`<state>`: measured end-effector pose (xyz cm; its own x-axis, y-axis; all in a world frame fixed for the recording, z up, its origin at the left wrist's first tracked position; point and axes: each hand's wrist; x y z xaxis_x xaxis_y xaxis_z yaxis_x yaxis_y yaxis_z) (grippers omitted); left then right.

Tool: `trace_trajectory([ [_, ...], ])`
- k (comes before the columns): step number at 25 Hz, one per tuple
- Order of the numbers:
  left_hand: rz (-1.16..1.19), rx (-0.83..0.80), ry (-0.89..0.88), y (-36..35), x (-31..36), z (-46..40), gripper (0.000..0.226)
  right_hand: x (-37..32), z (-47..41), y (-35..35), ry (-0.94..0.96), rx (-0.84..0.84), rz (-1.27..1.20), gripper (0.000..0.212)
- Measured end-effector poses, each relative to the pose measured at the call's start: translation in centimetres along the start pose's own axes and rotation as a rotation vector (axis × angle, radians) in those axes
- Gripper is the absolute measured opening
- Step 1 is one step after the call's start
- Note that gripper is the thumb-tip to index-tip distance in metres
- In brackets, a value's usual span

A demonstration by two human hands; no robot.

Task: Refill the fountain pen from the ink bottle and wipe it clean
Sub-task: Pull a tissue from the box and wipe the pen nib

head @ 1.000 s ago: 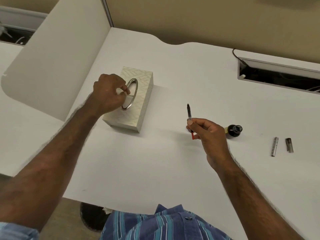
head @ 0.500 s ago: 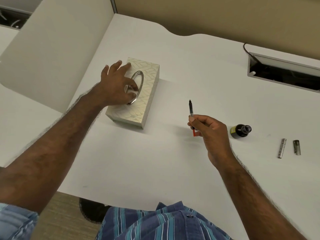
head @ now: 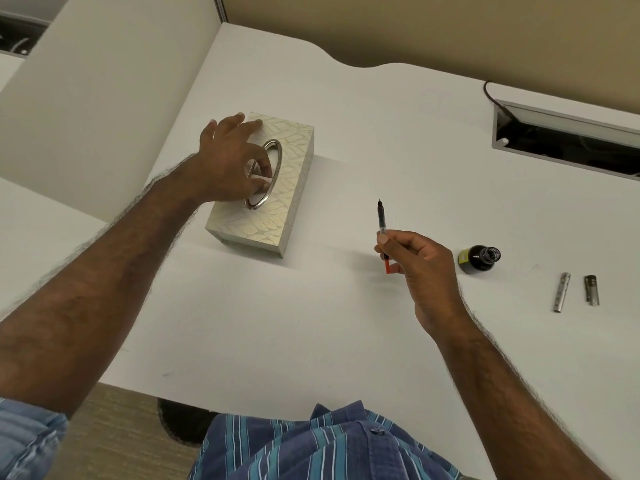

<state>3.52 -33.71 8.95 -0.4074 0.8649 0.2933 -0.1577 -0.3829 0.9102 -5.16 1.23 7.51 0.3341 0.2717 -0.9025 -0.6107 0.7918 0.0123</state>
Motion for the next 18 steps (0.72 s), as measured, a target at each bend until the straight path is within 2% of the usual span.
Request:
trace_trajectory([
  [18,0.172,0.051,-0.044,-0.4,-0.76,-0.14,0.017,0.54,-0.07,0.87,-0.016,0.024,-0.028,0.008],
])
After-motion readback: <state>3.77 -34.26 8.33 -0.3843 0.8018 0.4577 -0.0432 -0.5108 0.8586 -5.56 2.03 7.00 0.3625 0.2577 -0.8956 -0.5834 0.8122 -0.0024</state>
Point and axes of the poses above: each hand's wrist, its own z-axis away from the middle knuckle, its own y-axis out of the back of the hand, x = y × z, and after that the axes turned 10 degrees about -x, right-handed
